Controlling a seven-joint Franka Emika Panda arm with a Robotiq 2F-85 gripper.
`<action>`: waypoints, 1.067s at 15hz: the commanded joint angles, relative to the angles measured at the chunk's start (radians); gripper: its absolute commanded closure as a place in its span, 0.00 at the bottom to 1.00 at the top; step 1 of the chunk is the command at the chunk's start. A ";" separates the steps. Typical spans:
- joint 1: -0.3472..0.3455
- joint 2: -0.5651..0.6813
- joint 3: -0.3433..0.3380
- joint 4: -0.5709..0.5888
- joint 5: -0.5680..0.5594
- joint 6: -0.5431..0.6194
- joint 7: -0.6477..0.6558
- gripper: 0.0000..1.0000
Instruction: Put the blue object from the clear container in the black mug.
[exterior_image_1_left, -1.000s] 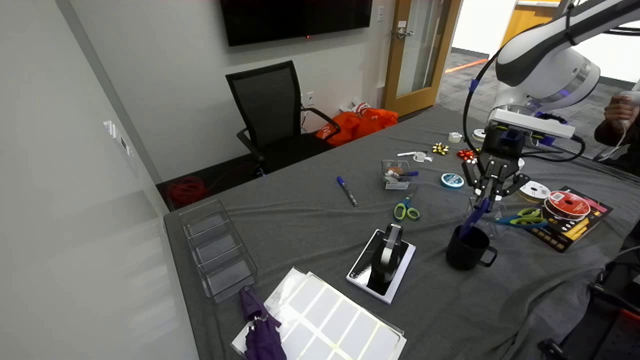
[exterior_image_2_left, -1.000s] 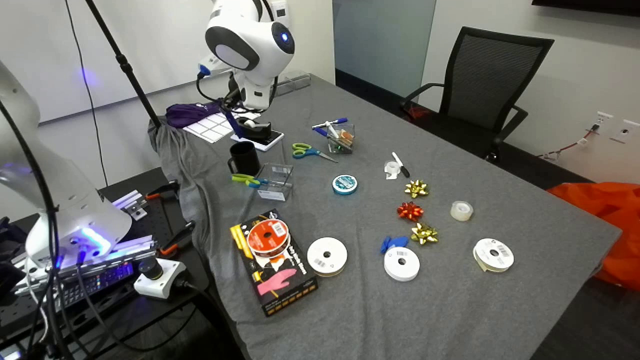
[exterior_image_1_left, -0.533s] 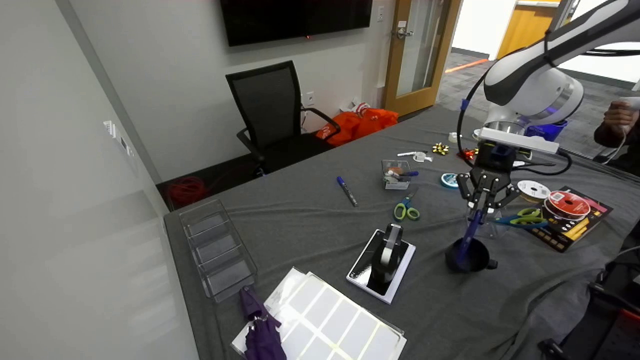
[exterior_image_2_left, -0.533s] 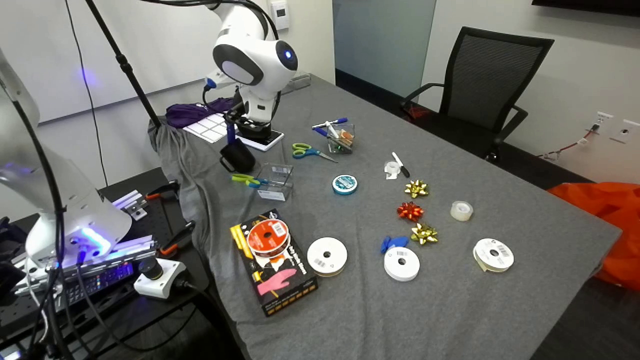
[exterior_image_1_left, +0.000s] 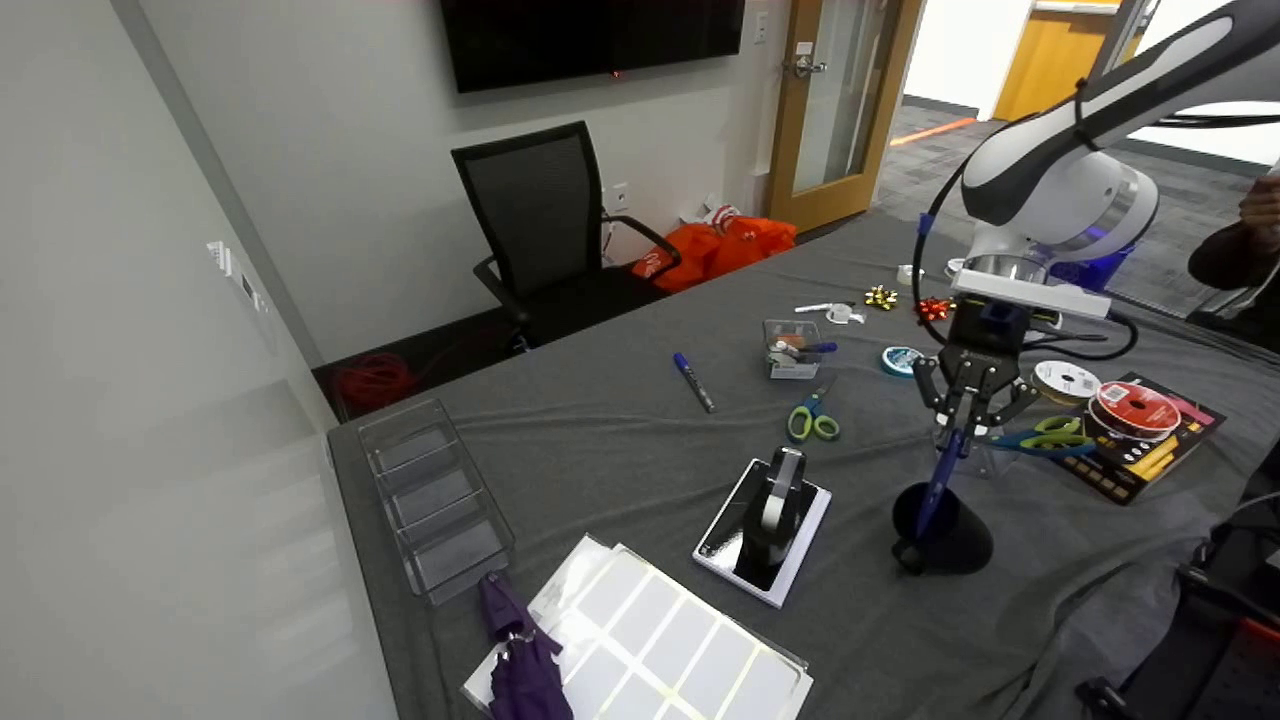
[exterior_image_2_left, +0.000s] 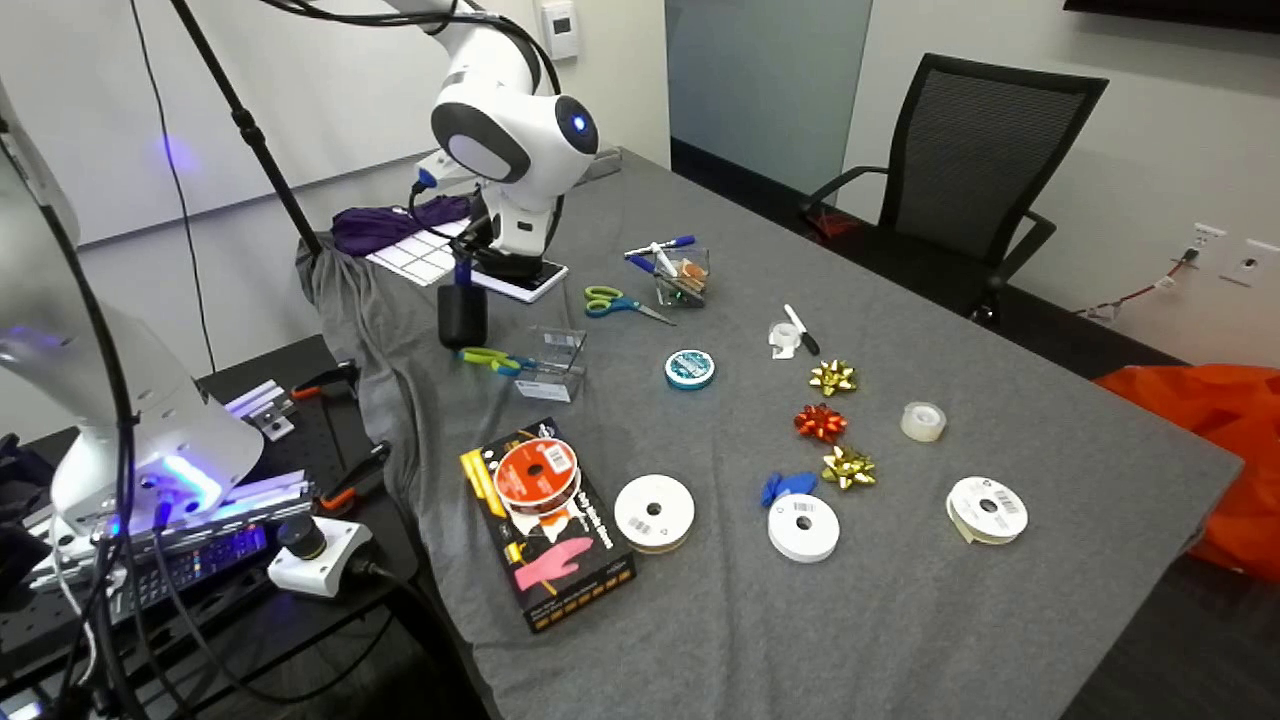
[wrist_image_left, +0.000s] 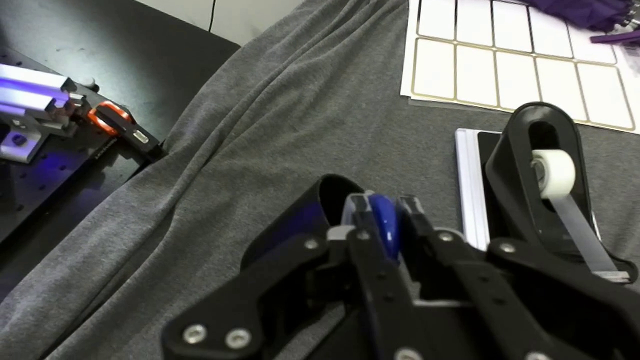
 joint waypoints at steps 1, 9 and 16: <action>-0.016 -0.040 -0.019 -0.014 -0.050 -0.040 -0.004 0.96; -0.071 -0.111 -0.067 -0.038 -0.188 -0.133 -0.108 0.96; -0.068 -0.111 -0.064 -0.067 -0.204 -0.079 -0.123 0.96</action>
